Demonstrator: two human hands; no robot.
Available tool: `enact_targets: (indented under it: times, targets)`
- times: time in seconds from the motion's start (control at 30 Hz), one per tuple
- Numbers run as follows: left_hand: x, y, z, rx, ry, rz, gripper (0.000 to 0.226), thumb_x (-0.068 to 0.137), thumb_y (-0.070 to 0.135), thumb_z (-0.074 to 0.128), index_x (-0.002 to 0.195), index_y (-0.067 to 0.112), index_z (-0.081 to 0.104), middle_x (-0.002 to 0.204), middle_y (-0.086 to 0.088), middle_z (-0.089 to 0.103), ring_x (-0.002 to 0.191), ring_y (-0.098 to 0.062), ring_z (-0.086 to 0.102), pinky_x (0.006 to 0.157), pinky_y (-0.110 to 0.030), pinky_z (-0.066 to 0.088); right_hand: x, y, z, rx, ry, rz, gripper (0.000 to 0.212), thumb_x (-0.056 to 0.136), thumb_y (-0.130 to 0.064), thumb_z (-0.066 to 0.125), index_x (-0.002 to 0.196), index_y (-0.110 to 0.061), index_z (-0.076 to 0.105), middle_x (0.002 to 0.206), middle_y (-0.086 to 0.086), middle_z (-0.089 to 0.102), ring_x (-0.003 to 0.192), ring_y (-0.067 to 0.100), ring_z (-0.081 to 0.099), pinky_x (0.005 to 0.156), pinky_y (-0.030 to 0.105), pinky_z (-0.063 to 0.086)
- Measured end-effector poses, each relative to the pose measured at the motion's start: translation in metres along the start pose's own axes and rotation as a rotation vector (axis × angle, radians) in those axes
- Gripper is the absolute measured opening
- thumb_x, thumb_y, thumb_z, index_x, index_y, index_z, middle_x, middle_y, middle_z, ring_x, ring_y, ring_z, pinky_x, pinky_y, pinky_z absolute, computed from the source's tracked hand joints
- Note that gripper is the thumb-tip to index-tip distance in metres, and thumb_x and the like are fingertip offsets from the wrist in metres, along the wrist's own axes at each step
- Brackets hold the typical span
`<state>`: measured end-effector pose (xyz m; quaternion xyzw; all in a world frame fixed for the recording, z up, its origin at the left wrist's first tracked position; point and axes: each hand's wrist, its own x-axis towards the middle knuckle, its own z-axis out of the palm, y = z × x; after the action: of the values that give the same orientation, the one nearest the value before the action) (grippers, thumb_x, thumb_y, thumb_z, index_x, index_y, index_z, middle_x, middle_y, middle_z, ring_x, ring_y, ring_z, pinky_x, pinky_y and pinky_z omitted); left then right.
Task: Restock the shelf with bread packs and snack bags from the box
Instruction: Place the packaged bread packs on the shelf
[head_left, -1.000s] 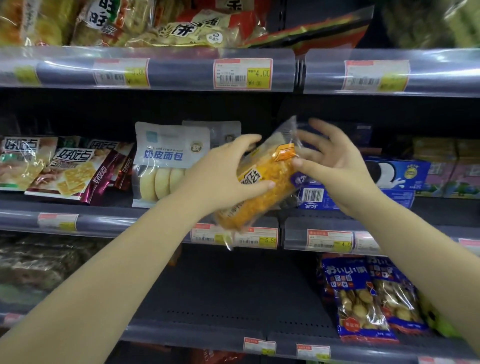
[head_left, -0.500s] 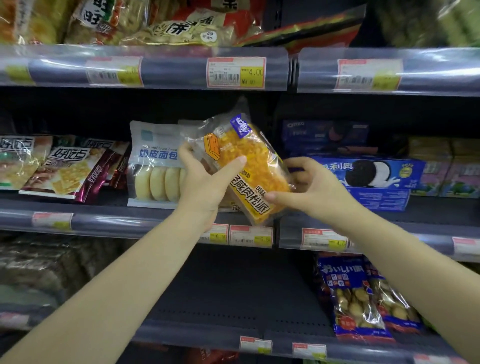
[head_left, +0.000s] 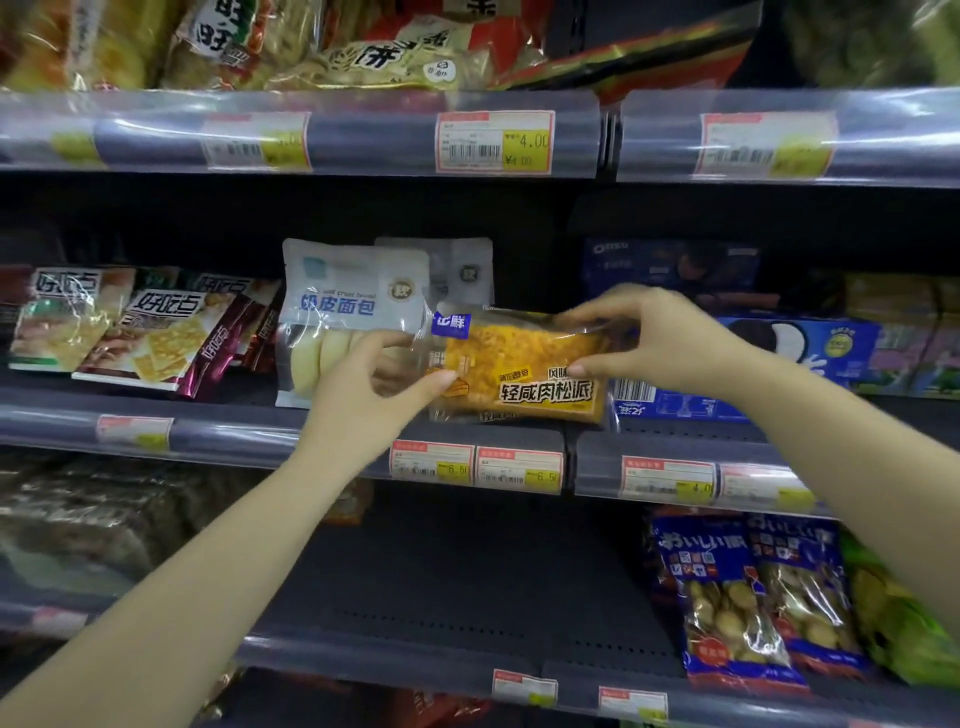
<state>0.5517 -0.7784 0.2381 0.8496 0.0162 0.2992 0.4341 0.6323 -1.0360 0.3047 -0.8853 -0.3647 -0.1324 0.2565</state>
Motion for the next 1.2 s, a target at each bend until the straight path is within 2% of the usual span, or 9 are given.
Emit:
enact_targets:
  times: [0.1, 0.23, 0.53, 0.63, 0.73, 0.83, 0.93, 1.07, 1.2]
  targets:
    - [-0.001, 0.0, 0.0, 0.058, -0.021, 0.006, 0.044, 0.072, 0.053, 0.07, 0.107, 0.032, 0.055, 0.09, 0.011, 0.065, 0.084, -0.006, 0.063, 0.075, -0.026, 0.052, -0.001, 0.003, 0.002, -0.012, -0.009, -0.012, 0.053, 0.072, -0.039, 0.077, 0.121, -0.037, 0.057, 0.113, -0.012, 0.058, 0.1, 0.005, 0.058, 0.08, 0.017, 0.049]
    - [0.006, 0.008, -0.004, 0.204, -0.131, 0.027, 0.033, 0.076, 0.056, 0.065, 0.096, 0.031, 0.059, 0.084, 0.014, 0.064, 0.08, -0.001, 0.059, 0.069, -0.02, 0.047, 0.001, 0.0, -0.012, 0.08, -0.213, 0.071, 0.051, 0.077, -0.037, 0.074, 0.124, -0.033, 0.056, 0.113, -0.011, 0.061, 0.098, 0.002, 0.062, 0.074, 0.01, 0.052]
    - [0.007, -0.001, -0.001, 0.158, -0.114, 0.034, 0.052, 0.077, 0.055, 0.065, 0.115, 0.021, 0.054, 0.101, 0.01, 0.059, 0.093, -0.005, 0.057, 0.077, -0.022, 0.048, 0.001, -0.015, -0.011, -0.345, -0.074, -0.032, 0.067, 0.073, -0.047, 0.073, 0.131, -0.023, 0.051, 0.125, 0.0, 0.054, 0.115, 0.016, 0.051, 0.093, 0.024, 0.04]
    - [0.011, -0.005, -0.01, 0.088, 0.033, 0.115, 0.05, 0.08, 0.051, 0.062, 0.12, 0.022, 0.054, 0.112, 0.01, 0.058, 0.102, -0.005, 0.056, 0.083, -0.018, 0.045, 0.007, -0.031, -0.011, -0.239, -0.08, -0.007, 0.071, 0.075, -0.057, 0.062, 0.136, -0.023, 0.047, 0.132, -0.004, 0.054, 0.118, 0.009, 0.05, 0.094, 0.021, 0.039]
    - [0.021, -0.015, -0.024, 0.067, 0.242, 0.174, 0.039, 0.086, 0.036, 0.063, 0.121, 0.023, 0.053, 0.118, 0.013, 0.05, 0.11, -0.004, 0.049, 0.087, -0.011, 0.036, 0.03, -0.043, 0.0, -0.13, 0.04, 0.016, 0.055, 0.086, -0.05, 0.057, 0.132, -0.02, 0.051, 0.128, -0.002, 0.059, 0.114, 0.01, 0.055, 0.09, 0.022, 0.043]
    - [0.037, -0.034, -0.036, 0.118, 0.386, 0.215, 0.049, 0.083, 0.028, 0.069, 0.127, 0.019, 0.05, 0.128, 0.003, 0.042, 0.124, -0.014, 0.04, 0.105, -0.028, 0.035, 0.067, -0.047, 0.017, -0.046, 0.132, 0.108, 0.053, 0.087, -0.041, 0.061, 0.134, -0.018, 0.048, 0.131, 0.004, 0.058, 0.117, 0.018, 0.055, 0.089, 0.024, 0.044]
    - [0.045, -0.055, -0.038, 0.1, 0.38, 0.116, 0.071, 0.079, 0.031, 0.073, 0.139, 0.018, 0.037, 0.145, -0.01, 0.03, 0.135, -0.023, 0.03, 0.112, -0.04, 0.029, 0.101, -0.047, 0.034, 0.02, 0.14, 0.224, 0.063, 0.085, -0.041, 0.065, 0.138, -0.014, 0.043, 0.137, 0.008, 0.051, 0.122, 0.023, 0.051, 0.087, 0.026, 0.042]
    - [0.047, -0.069, -0.033, 0.096, 0.29, 0.053, 0.084, 0.081, 0.044, 0.068, 0.148, 0.022, 0.022, 0.149, -0.008, 0.033, 0.136, -0.021, 0.032, 0.103, -0.031, 0.028, 0.127, -0.039, 0.058, 0.275, 0.209, 0.331, 0.06, 0.083, -0.034, 0.07, 0.134, -0.01, 0.047, 0.133, 0.007, 0.055, 0.12, 0.022, 0.052, 0.085, 0.022, 0.042]
    - [0.045, -0.071, -0.031, 0.144, 0.32, 0.092, 0.084, 0.082, 0.045, 0.066, 0.149, 0.024, 0.021, 0.146, -0.007, 0.037, 0.131, -0.019, 0.038, 0.095, -0.027, 0.031, 0.134, -0.027, 0.077, 0.266, 0.307, 0.281, 0.06, 0.081, -0.032, 0.071, 0.134, -0.017, 0.049, 0.13, 0.005, 0.059, 0.119, 0.023, 0.056, 0.097, 0.036, 0.049]
